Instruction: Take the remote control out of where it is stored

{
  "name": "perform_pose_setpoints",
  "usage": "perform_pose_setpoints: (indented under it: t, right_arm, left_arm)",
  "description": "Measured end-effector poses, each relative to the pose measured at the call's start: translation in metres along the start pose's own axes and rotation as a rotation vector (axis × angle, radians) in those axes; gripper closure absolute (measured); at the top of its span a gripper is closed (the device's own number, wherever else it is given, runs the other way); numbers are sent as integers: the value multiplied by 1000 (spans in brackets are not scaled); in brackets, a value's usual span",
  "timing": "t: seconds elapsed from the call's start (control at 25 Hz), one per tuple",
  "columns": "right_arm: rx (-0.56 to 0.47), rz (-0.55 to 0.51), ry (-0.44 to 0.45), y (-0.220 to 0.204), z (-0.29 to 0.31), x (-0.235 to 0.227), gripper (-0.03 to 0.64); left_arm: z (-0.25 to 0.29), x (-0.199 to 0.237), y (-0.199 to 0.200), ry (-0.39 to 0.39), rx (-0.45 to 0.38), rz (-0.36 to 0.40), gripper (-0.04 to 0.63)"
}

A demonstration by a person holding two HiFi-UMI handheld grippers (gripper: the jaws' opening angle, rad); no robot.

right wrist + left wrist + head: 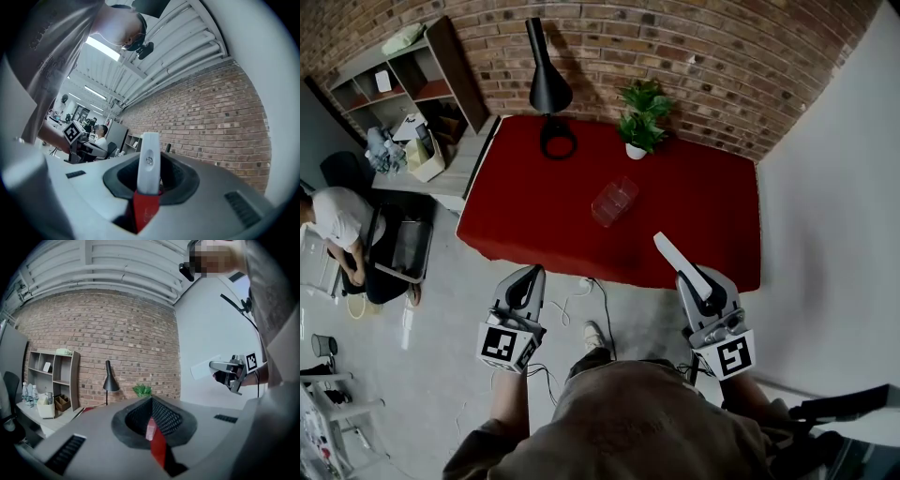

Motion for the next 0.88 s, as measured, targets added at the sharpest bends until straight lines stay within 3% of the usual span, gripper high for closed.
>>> perform_pose_setpoints:
  t: [0.88]
  right_arm:
    - [-78, 52, 50, 6, -180, -10, 534]
  left_arm:
    - [-90, -183, -3, 107, 14, 33, 591]
Point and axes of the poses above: the fingertips, and each gripper's own axes: z forward along the fingers, x to its left, y out of its top, the point moved 6 cm from there along -z, backward along the fingers, and after that the axes turned 3 degrees about x, right-handed, at the moved point
